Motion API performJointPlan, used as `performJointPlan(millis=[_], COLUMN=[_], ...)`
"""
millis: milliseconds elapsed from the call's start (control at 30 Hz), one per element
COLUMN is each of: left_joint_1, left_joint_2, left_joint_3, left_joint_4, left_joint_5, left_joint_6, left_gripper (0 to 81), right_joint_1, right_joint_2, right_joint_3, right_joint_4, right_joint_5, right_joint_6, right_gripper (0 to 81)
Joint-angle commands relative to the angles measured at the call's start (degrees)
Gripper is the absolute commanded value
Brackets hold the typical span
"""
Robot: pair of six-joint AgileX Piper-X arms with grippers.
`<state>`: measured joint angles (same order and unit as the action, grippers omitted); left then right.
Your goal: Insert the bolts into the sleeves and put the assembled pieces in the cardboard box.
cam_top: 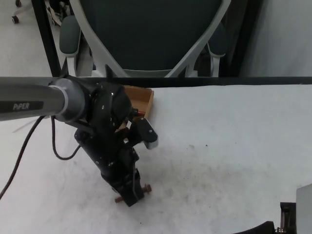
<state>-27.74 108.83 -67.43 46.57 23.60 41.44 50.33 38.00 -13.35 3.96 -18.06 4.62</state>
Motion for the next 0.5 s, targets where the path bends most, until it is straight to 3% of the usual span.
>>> performJointPlan(millis=[0, 267, 467], left_joint_1=[-0.39, 1.17, 1.3], left_joint_2=[-4.47, -13.65, -19.25], left_joint_3=[0.12, 0.73, 5.44], left_joint_4=[1.26, -1.31, -4.96], left_joint_5=[6.3, 15.33, 20.59], left_joint_6=[-4.24, -14.1, -16.17], left_gripper=[0.8, 0.8, 0.8], right_joint_1=[0.12, 0.12, 0.12], right_joint_2=[0.14, 4.62, 11.25], right_joint_3=[-0.17, -0.17, -0.75], right_joint_4=[-1.28, -5.31, -13.07], right_joint_5=[-0.7, -3.13, -5.38], right_joint_6=[2.13, 2.92, 4.35], right_gripper=[0.2, 0.2, 0.2])
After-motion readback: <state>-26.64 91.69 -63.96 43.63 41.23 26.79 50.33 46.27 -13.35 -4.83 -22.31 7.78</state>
